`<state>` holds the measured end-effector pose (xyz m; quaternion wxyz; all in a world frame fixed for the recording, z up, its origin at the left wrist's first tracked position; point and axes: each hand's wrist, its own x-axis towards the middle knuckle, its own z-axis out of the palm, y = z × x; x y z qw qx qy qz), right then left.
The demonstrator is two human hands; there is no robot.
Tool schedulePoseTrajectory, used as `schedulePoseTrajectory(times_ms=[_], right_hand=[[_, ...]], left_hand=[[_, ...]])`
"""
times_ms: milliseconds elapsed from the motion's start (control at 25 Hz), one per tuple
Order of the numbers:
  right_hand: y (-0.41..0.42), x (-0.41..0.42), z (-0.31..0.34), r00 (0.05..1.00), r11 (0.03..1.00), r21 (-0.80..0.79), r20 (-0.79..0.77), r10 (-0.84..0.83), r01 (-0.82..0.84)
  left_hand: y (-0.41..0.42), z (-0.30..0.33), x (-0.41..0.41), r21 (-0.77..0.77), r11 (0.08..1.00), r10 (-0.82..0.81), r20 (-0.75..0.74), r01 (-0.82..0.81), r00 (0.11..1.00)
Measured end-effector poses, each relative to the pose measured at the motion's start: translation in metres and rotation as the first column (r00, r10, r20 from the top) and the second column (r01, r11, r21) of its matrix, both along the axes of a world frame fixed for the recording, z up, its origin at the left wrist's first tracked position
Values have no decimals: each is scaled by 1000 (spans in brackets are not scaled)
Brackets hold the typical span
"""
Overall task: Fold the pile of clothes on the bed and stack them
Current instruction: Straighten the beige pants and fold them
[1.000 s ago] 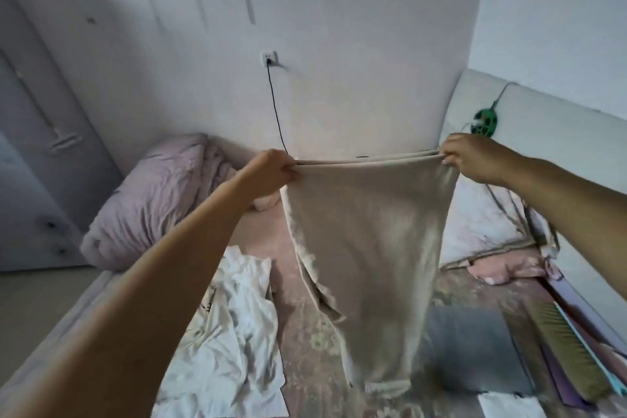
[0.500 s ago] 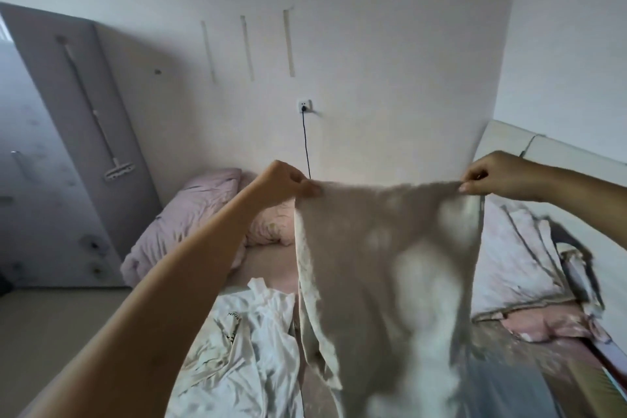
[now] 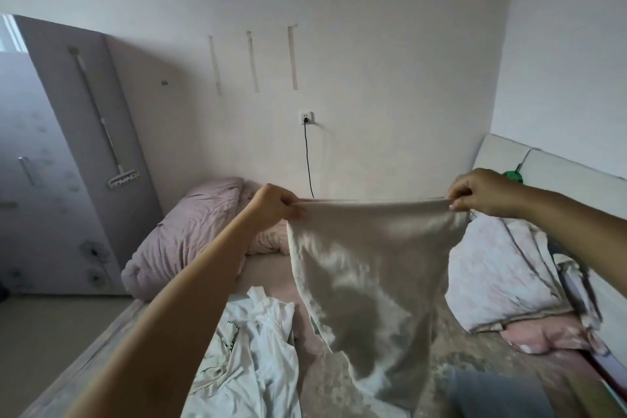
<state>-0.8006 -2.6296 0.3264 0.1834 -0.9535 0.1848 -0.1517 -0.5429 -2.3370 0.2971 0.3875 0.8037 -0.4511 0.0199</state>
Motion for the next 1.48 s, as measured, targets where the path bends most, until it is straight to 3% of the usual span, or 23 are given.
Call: schedulePoseTrajectory(times_ms=[240, 400, 440, 560, 640, 720, 840, 1040, 1240, 1360, 1480], right_hand=[[-10, -8, 29, 996, 996, 79, 72, 42, -48], [-15, -1, 23, 978, 976, 177, 187, 92, -126], [-17, 5, 19, 981, 980, 162, 178, 83, -112], [-22, 26, -1, 999, 1000, -21, -44, 21, -22], [-26, 41, -18, 998, 998, -54, -64, -21, 18], [-34, 59, -38, 999, 998, -59, -35, -32, 30], [-48, 83, -62, 999, 999, -33, -17, -43, 42], [-67, 120, -49, 975, 983, -42, 141, -171, 178], [-70, 119, -28, 949, 972, -69, 243, -202, 224], [-69, 112, -53, 944, 978, -21, 269, -192, 205], [-66, 103, -103, 965, 987, 96, 218, -146, 128]], left_hand=[[-2, 29, -9, -81, 995, -73, -101, 65, 992], [-6, 35, -3, 33, 999, -19, -45, 21, 999], [-8, 30, 1, 29, 1000, -2, -57, 3, 998], [-17, 7, 13, 88, 995, 47, -42, -43, 998], [-29, -11, 26, 92, 991, 104, -87, -96, 991], [-42, -29, 41, 92, 982, 180, -148, -167, 973], [-57, -52, 56, 123, 965, 245, -108, -231, 964], [-86, -30, 90, -23, 955, 287, -185, -296, 940], [-89, 3, 98, -10, 974, 225, -56, -225, 973], [-87, -21, 101, 63, 966, 251, -6, -251, 968], [-80, -76, 95, 80, 978, 200, -70, -195, 977]])
